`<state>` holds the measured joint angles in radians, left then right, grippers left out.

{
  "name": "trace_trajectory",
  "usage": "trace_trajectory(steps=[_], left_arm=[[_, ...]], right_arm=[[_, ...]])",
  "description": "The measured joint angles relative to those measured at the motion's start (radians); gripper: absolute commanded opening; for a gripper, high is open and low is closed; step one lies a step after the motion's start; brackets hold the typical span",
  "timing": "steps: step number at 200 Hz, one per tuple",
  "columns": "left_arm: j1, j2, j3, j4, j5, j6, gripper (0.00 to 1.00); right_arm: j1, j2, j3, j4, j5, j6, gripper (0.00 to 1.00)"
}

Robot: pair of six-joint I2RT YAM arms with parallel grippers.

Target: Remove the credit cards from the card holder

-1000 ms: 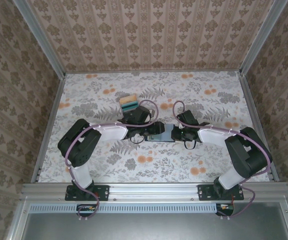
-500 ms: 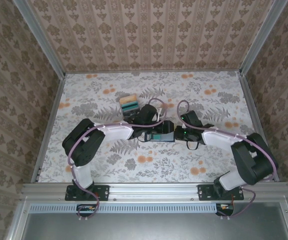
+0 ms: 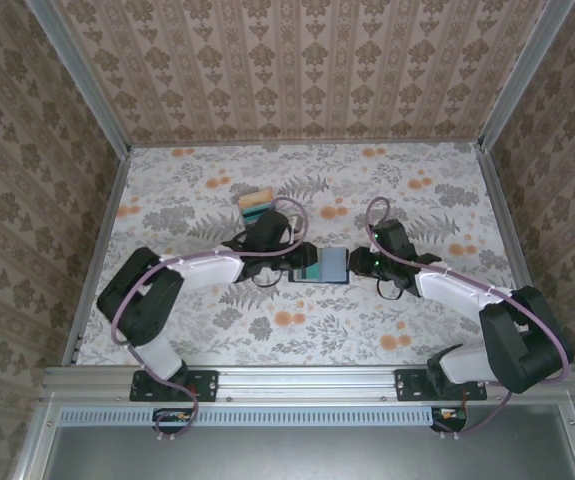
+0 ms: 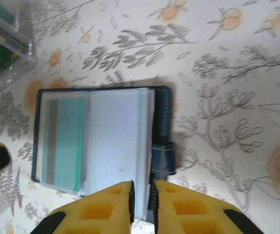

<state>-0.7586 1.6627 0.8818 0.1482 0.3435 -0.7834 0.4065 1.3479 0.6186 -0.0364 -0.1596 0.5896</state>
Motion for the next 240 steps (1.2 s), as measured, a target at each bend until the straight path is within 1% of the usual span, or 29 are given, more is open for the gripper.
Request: trace_trajectory(steps=[7, 19, 25, 49, 88, 146, 183, 240], left_arm=[[0.017, -0.022, -0.010, -0.013, -0.008, 0.015, 0.05], [0.044, -0.044, -0.026, -0.026, -0.018, 0.023, 0.03], [0.058, -0.047, -0.034, -0.026, -0.018, 0.028, 0.00], [0.098, -0.026, -0.055, -0.040, -0.018, 0.047, 0.00], [0.098, 0.066, -0.055, -0.036, 0.006, 0.059, 0.00], [0.098, 0.131, -0.044, 0.016, 0.039, 0.058, 0.00], [0.098, 0.138, -0.044, 0.032, 0.044, 0.053, 0.00], [0.096, 0.138, -0.044, 0.032, 0.042, 0.050, 0.00]], right_arm=[[0.014, 0.000, 0.002, 0.003, -0.006, 0.000, 0.20], [0.039, 0.000, 0.008, 0.003, -0.016, 0.001, 0.20], [0.051, 0.001, 0.015, 0.003, -0.020, 0.001, 0.19], [0.091, 0.044, 0.078, 0.006, -0.042, 0.013, 0.19], [0.122, 0.180, 0.172, 0.011, -0.078, 0.034, 0.18], [0.127, 0.313, 0.212, 0.011, -0.118, 0.050, 0.17], [0.127, 0.347, 0.224, 0.010, -0.115, 0.051, 0.19], [0.124, 0.349, 0.224, 0.002, -0.076, 0.051, 0.20]])
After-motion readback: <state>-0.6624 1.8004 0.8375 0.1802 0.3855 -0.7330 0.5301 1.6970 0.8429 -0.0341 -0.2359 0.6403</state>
